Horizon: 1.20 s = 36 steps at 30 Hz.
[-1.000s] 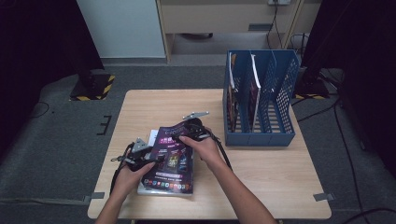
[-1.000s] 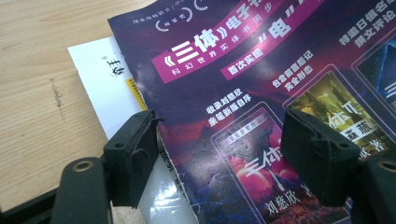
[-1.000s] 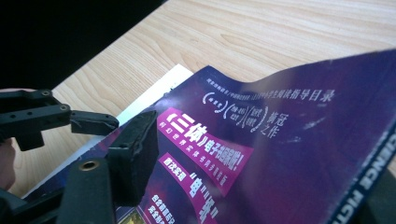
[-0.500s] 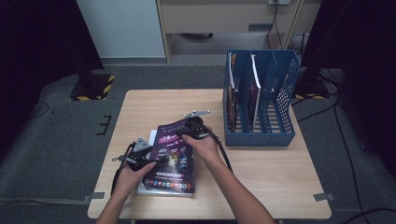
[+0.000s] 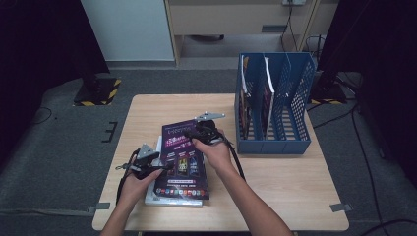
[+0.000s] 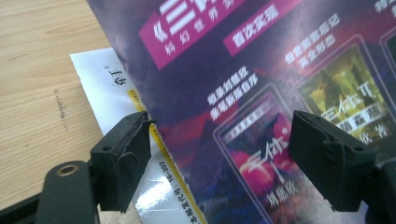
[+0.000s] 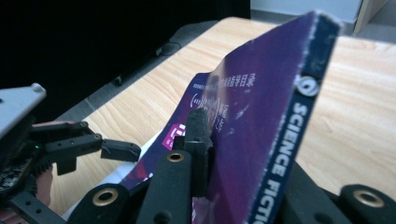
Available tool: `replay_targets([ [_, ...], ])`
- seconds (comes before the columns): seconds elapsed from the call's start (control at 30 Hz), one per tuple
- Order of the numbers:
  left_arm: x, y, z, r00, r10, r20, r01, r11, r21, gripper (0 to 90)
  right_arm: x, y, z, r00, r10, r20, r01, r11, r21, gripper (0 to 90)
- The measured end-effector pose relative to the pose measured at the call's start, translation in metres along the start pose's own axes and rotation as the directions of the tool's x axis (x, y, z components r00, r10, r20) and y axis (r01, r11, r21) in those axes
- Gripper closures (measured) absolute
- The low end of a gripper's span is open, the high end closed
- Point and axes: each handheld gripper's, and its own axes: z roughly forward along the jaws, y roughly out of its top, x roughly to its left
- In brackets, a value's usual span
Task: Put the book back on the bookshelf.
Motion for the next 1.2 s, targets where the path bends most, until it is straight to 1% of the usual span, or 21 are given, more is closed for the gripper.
replay_targets([
  [0.13, 0.001, 0.000, 0.001, 0.9995, -0.024, 0.023, 0.024, 0.9997, 0.001, 19.2, 0.002, 0.004, -0.006, 0.9995, -0.032, -0.002, 0.032, 0.999, -0.021, 80.6],
  [0.17, 0.002, -0.001, 0.001, 0.9988, -0.037, 0.032, 0.037, 0.9993, 0.000, 18.8, 0.002, 0.004, -0.007, 0.9993, -0.037, -0.003, 0.037, 0.999, -0.025, 80.6],
  [0.3, 0.003, -0.002, 0.002, 0.9968, -0.055, 0.059, 0.054, 0.9985, 0.010, 17.1, 0.004, 0.006, -0.009, 0.9985, -0.055, -0.008, 0.054, 0.998, -0.039, 81.0],
  [0.4, 0.003, -0.002, 0.002, 0.9956, -0.054, 0.077, 0.053, 0.9985, 0.012, 17.1, 0.006, 0.008, -0.010, 0.9979, -0.063, -0.016, 0.063, 0.997, -0.053, 81.7],
  [0.5, 0.002, -0.003, 0.002, 0.9932, -0.064, 0.098, 0.062, 0.9979, 0.015, 16.9, 0.009, 0.012, -0.013, 0.9969, -0.076, -0.024, 0.074, 0.995, -0.074, 82.4],
  [0.57, 0.002, -0.003, 0.002, 0.9919, -0.066, 0.108, 0.065, 0.9978, 0.012, 16.9, 0.011, 0.015, -0.015, 0.9953, -0.093, -0.027, 0.091, 0.992, -0.088, 82.9],
  [0.67, 0.003, -0.003, 0.002, 0.9902, -0.060, 0.126, 0.058, 0.9982, 0.018, 16.5, 0.015, 0.019, -0.018, 0.9930, -0.114, -0.032, 0.110, 0.988, -0.106, 83.2],
  [0.7, 0.003, -0.003, 0.002, 0.9896, -0.069, 0.126, 0.067, 0.9976, 0.017, 16.3, 0.015, 0.020, -0.020, 0.9918, -0.123, -0.034, 0.119, 0.986, -0.113, 83.3],
  [0.77, 0.003, -0.003, 0.001, 0.9886, -0.073, 0.132, 0.071, 0.9973, 0.017, 16.3, 0.017, 0.022, -0.022, 0.9905, -0.133, -0.036, 0.127, 0.984, -0.125, 83.4],
  [0.8, 0.003, -0.003, 0.001, 0.9885, -0.067, 0.136, 0.065, 0.9976, 0.022, 16.3, 0.017, 0.023, -0.023, 0.9899, -0.136, -0.037, 0.131, 0.983, -0.129, 83.4],
  [0.9, 0.003, -0.004, 0.001, 0.9866, -0.068, 0.148, 0.065, 0.9976, 0.023, 16.8, 0.018, 0.026, -0.026, 0.9882, -0.147, -0.044, 0.139, 0.979, -0.149, 83.6],
  [1.07, 0.000, -0.004, 0.004, 0.9837, -0.058, 0.170, 0.053, 0.9979, 0.036, 17.7, 0.020, 0.031, -0.031, 0.9846, -0.167, -0.053, 0.154, 0.970, -0.186, 83.7],
  [1.13, -0.001, -0.004, 0.004, 0.9820, -0.058, 0.180, 0.052, 0.9979, 0.039, 19.5, 0.020, 0.033, -0.033, 0.9838, -0.170, -0.056, 0.156, 0.967, -0.201, 83.8],
  [1.2, -0.001, -0.004, 0.004, 0.9801, -0.058, 0.190, 0.051, 0.9978, 0.042, 23.3, 0.021, 0.035, -0.034, 0.9825, -0.177, -0.059, 0.161, 0.963, -0.214, 83.8],
])
